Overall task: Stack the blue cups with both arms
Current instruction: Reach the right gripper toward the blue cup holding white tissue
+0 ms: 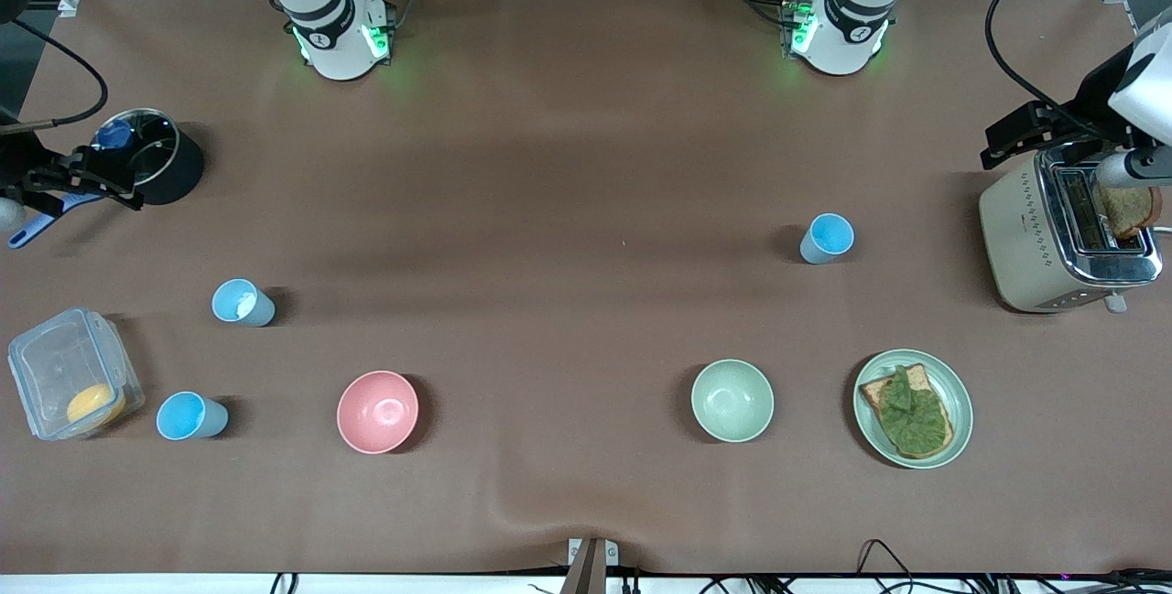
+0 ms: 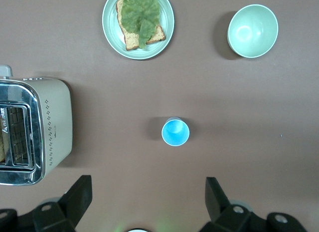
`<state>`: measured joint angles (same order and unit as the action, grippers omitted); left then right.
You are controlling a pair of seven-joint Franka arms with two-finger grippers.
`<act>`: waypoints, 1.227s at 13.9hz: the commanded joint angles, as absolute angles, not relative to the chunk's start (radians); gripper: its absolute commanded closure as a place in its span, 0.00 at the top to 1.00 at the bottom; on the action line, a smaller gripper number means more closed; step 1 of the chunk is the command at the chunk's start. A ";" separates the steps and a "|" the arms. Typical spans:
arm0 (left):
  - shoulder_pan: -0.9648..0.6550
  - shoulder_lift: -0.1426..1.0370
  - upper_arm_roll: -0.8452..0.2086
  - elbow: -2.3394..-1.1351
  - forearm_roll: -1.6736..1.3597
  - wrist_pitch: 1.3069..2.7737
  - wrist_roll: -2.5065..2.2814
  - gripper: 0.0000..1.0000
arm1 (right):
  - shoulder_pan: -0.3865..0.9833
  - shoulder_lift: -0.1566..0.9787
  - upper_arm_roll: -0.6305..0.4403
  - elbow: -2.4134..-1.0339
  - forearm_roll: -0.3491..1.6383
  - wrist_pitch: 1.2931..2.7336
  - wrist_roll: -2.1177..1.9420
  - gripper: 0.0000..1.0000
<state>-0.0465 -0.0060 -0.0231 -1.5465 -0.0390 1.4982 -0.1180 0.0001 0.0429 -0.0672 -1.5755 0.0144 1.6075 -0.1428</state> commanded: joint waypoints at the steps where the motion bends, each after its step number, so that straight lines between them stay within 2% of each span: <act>1: -0.037 -0.026 -0.025 -1.557 -0.066 1.502 -0.092 1.00 | 0.002 0.052 -0.064 -1.557 0.003 1.597 -0.130 1.00; 11: -0.035 -0.017 -0.025 -1.548 -0.066 1.502 -0.095 1.00 | 0.034 0.097 -0.061 -1.555 0.000 1.611 -0.137 1.00; 14: -0.037 -0.017 -0.025 -1.548 -0.066 1.502 -0.095 1.00 | 0.038 0.158 -0.061 -1.615 0.011 1.701 -0.138 1.00; 17: -0.037 -0.017 -0.025 -1.548 -0.066 1.502 -0.095 1.00 | 0.035 0.193 -0.063 -1.731 0.011 1.846 -0.138 1.00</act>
<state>-0.0464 -0.0062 -0.0228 -1.5458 -0.0390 1.4983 -0.1180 0.0321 0.1814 -0.0584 -1.6632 0.0148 1.7722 -0.1451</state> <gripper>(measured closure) 0.000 0.000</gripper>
